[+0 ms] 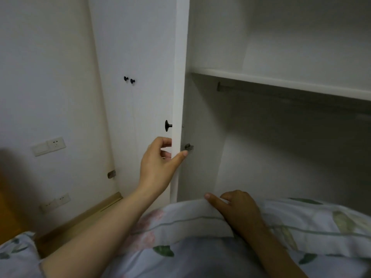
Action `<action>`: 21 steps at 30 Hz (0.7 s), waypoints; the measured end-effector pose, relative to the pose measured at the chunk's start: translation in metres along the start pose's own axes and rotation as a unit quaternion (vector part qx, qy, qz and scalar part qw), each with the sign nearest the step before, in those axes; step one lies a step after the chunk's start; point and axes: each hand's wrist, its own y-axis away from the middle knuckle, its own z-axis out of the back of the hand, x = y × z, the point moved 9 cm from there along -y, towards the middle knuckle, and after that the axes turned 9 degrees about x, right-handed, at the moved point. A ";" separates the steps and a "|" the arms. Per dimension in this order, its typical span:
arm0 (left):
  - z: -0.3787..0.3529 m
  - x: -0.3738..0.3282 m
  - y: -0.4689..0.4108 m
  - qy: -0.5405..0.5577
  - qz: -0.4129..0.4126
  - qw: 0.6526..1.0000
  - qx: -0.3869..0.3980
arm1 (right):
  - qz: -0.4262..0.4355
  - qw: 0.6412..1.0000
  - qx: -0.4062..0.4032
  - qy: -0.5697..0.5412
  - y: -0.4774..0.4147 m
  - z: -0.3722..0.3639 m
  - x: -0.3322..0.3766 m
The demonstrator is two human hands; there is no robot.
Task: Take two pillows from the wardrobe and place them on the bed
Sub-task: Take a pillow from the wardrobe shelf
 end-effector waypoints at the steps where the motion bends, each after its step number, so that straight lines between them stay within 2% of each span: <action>1: -0.013 -0.005 -0.001 0.005 -0.005 1.000 0.023 | -0.009 1.000 -0.005 0.003 0.003 0.004 -0.008; 9: -0.105 -0.026 -0.016 0.034 -0.013 0.985 0.169 | -0.046 0.998 -0.036 0.013 0.019 0.027 -0.059; 21: -0.204 -0.044 -0.047 -0.076 -0.034 0.969 0.234 | -0.132 0.985 -0.111 0.006 0.044 0.070 -0.119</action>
